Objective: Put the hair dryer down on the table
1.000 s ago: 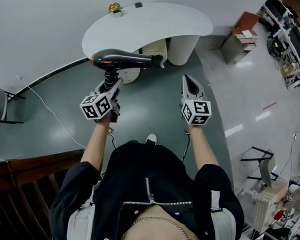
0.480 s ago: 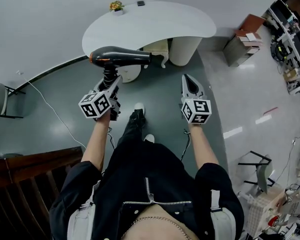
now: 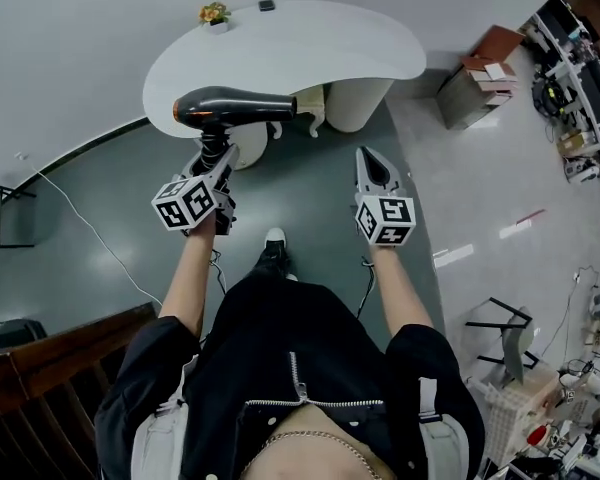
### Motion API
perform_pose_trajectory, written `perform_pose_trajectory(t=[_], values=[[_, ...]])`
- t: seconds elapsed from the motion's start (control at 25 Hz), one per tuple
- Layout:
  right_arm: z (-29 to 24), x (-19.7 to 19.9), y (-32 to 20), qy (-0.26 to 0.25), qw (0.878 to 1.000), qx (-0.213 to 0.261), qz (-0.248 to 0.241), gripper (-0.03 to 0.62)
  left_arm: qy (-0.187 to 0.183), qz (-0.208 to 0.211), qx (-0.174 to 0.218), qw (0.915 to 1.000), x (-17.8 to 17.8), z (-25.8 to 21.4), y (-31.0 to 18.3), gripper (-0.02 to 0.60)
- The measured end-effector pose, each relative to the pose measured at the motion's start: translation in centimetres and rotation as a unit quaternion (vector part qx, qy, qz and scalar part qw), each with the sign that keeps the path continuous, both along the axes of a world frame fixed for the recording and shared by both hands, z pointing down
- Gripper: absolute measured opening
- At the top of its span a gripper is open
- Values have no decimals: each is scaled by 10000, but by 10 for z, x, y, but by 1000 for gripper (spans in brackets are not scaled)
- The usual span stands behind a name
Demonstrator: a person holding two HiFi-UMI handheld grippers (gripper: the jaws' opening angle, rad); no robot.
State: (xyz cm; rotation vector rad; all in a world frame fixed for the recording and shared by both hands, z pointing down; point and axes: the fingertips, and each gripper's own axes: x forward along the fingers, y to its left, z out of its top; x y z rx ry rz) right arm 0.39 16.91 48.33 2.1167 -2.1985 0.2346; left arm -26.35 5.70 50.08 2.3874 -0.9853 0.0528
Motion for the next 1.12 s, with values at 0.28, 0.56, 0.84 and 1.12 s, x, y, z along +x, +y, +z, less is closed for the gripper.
perform_pose_trajectory(t=[0.28, 0.56, 0.84, 1.12], values=[[-11, 25, -68, 81, 9999, 3, 82, 5, 47, 160, -17, 9999, 33, -2, -71, 256], [-16, 40, -134, 176, 9996, 6, 220, 5, 30, 362, 21, 9993, 54, -4, -142, 256], [-11, 45, -172, 195, 9992, -64, 340, 5, 50, 500, -92, 9987, 66, 6, -191, 256], [1, 60, -193, 197, 9989, -193, 384, 5, 13, 566, -223, 9981, 80, 18, -212, 256]])
